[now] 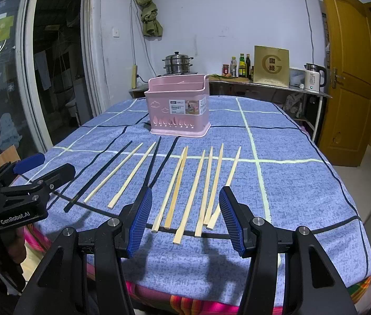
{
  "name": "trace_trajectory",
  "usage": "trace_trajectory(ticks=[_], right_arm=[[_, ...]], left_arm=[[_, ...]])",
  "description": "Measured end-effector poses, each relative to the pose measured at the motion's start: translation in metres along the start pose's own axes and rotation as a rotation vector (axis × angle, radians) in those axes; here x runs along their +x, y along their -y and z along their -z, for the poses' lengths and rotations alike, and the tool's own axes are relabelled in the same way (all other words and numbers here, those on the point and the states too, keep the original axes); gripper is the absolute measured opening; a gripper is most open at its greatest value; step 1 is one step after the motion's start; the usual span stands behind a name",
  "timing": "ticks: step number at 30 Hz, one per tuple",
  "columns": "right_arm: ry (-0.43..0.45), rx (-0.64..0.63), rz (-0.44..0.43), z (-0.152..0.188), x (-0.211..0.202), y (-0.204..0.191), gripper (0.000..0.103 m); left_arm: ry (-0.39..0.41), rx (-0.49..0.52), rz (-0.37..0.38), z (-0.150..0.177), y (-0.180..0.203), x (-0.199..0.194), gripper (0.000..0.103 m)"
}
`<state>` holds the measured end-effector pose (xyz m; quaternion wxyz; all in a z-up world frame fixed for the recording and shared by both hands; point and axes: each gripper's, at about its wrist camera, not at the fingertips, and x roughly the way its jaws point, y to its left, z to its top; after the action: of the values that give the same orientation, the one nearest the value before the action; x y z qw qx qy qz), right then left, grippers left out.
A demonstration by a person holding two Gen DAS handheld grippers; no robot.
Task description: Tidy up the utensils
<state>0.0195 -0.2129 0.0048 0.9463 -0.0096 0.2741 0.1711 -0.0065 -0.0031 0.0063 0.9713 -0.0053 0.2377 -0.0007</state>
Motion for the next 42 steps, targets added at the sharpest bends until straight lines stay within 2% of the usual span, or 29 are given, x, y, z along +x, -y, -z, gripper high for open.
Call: trace_trajectory(ticks=[42], right_arm=[[0.009,0.001,0.004,-0.0037,-0.0047,-0.0015,0.054]], left_arm=[[-0.004,-0.002,0.009,-0.0008,0.0023,-0.0039,0.096]])
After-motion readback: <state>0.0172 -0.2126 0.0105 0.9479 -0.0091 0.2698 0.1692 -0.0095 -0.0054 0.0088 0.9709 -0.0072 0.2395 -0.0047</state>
